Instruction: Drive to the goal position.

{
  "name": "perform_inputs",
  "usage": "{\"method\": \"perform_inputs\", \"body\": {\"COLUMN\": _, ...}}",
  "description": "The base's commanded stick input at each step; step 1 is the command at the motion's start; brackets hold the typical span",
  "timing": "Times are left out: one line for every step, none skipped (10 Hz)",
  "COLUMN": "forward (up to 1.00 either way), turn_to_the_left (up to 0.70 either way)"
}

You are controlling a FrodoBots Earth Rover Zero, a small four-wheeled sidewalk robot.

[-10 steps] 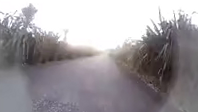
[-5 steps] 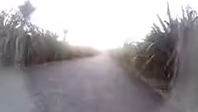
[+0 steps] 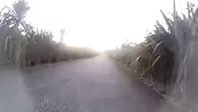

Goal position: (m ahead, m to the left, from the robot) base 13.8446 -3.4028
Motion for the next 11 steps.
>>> {"method": "perform_inputs", "body": {"forward": 0.70, "turn_to_the_left": -0.14}}
{"method": "perform_inputs", "body": {"forward": 0.70, "turn_to_the_left": -0.14}}
{"method": "perform_inputs", "body": {"forward": 0.70, "turn_to_the_left": -0.10}}
{"method": "perform_inputs", "body": {"forward": 0.70, "turn_to_the_left": -0.05}}
{"method": "perform_inputs", "body": {"forward": 0.70, "turn_to_the_left": 0.00}}
{"method": "perform_inputs", "body": {"forward": 0.70, "turn_to_the_left": 0.00}}
{"method": "perform_inputs", "body": {"forward": 0.70, "turn_to_the_left": 0.00}}
{"method": "perform_inputs", "body": {"forward": 0.70, "turn_to_the_left": 0.00}}
{"method": "perform_inputs", "body": {"forward": 0.70, "turn_to_the_left": 0.00}}
{"method": "perform_inputs", "body": {"forward": 0.70, "turn_to_the_left": -0.14}}
{"method": "perform_inputs", "body": {"forward": 0.70, "turn_to_the_left": -0.14}}
